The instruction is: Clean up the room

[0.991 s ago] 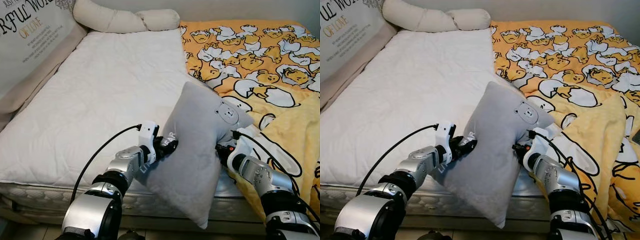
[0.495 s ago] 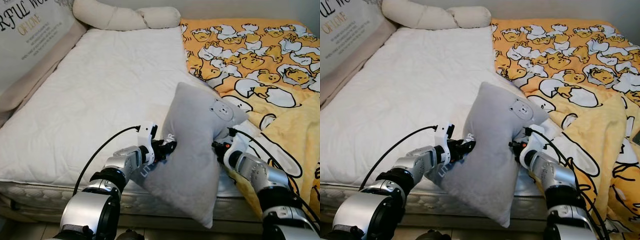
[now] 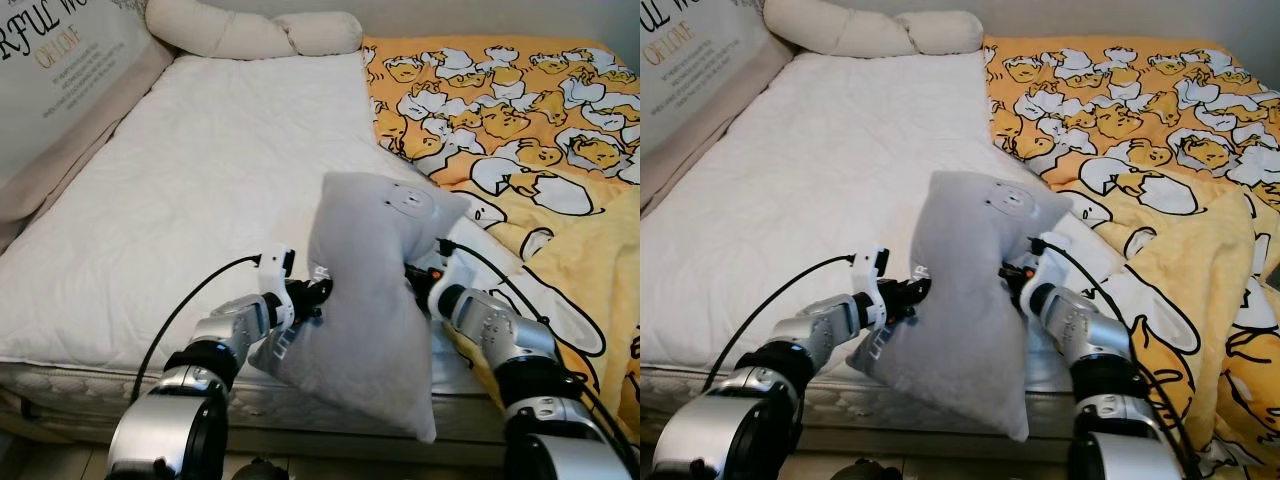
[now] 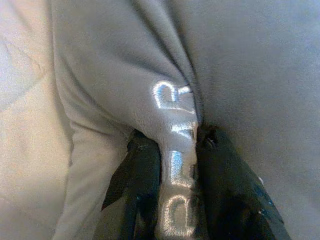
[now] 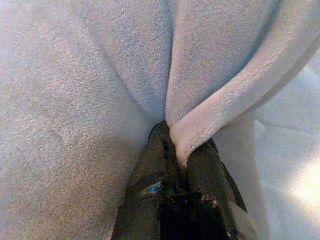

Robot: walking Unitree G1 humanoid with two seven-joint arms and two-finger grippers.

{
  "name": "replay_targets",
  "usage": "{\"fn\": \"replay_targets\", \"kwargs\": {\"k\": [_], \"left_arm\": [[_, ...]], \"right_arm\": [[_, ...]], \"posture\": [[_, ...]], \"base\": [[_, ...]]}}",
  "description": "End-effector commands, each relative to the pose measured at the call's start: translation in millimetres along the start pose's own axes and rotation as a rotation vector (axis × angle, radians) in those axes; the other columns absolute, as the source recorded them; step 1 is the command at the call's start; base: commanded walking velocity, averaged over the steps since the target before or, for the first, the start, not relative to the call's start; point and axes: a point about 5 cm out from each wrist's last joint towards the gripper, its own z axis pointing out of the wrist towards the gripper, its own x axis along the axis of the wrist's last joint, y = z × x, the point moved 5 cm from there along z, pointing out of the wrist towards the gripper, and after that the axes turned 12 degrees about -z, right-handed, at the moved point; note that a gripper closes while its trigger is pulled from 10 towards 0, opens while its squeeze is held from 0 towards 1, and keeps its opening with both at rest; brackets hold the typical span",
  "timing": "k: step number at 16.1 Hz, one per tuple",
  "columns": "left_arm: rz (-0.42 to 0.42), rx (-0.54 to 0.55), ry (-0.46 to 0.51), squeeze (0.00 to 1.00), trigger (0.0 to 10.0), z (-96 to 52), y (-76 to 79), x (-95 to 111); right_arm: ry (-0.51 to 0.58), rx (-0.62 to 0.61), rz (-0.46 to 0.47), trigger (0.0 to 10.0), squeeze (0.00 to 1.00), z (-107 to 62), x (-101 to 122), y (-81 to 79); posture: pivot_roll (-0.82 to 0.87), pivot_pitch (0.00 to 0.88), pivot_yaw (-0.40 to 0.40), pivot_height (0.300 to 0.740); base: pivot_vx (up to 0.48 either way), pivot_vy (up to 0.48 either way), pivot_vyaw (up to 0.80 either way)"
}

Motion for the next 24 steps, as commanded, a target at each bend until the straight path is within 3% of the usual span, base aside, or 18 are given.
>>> {"fn": "replay_targets", "kwargs": {"k": [1,3,5,6,7,9,13,14,15,16,19,24], "left_arm": [[0.001,-0.048,0.000,0.00,0.0,4.5,12.6,0.3],[-0.006,-0.056,0.099,0.00,0.0,-1.2,16.5,18.3],[0.022,-0.026,0.267,0.00,0.0,-14.4,22.5,49.2],[0.035,-0.022,0.292,0.00,0.0,-16.7,24.1,53.6],[0.141,0.019,0.371,0.00,0.0,-29.1,30.0,68.8],[0.241,0.080,0.407,0.00,0.0,-41.2,31.2,75.8],[0.313,0.096,0.440,0.00,0.0,-58.1,45.8,71.2],[0.335,0.161,0.447,0.00,10.0,-60.9,41.0,73.2],[0.325,0.209,0.441,0.00,10.0,-61.6,35.5,74.1],[0.358,0.198,0.451,0.00,10.0,-63.7,38.5,76.8],[0.405,0.249,0.455,0.00,10.0,-70.2,37.5,76.9],[0.433,0.243,0.446,0.00,10.0,-70.3,43.5,75.9]], "right_arm": [[0.021,0.098,0.011,0.0,0.00,7.2,6.8,-30.3],[0.047,0.110,0.002,0.0,0.00,5.7,14.4,-37.2],[0.134,0.074,-0.028,0.0,0.00,3.7,32.4,-39.3],[0.153,0.062,-0.032,0.0,0.00,3.2,35.7,-38.9],[0.243,0.045,-0.058,0.0,0.00,-2.8,51.0,-45.2],[0.300,0.036,-0.051,0.0,0.00,-9.5,60.8,-48.6],[0.380,0.057,-0.081,0.0,0.00,-16.3,73.7,-61.2],[0.389,0.050,-0.118,0.8,0.00,-16.5,76.2,-66.0],[0.393,0.036,-0.140,8.0,0.00,-16.5,77.9,-67.7],[0.397,0.036,-0.146,10.0,0.00,-16.5,78.5,-69.0],[0.378,0.031,-0.215,10.0,0.00,-15.5,71.8,-71.6],[0.366,0.012,-0.218,10.0,0.00,-16.8,66.1,-66.3]], "posture": [[0.03,0.000,0.036,0.740],[0.03,0.000,0.035,0.740],[0.03,0.000,0.041,0.740],[0.03,0.000,0.041,0.740],[0.03,0.000,0.048,0.740],[0.03,0.000,0.050,0.740],[0.05,0.000,0.052,0.740],[0.05,0.000,0.053,0.740],[0.06,0.000,0.055,0.740],[0.06,0.000,0.052,0.740],[0.07,0.000,0.046,0.740],[0.07,0.000,0.033,0.740]], "base": [[0.000,0.000,0.00],[0.000,0.000,0.00],[0.000,0.000,0.00],[0.000,0.000,0.00],[0.000,0.000,0.00],[0.000,0.000,0.00],[0.000,0.000,0.00],[0.000,0.000,0.00],[0.000,0.000,0.00],[0.000,0.000,0.00],[0.000,0.000,0.00],[0.000,0.000,0.00]]}}
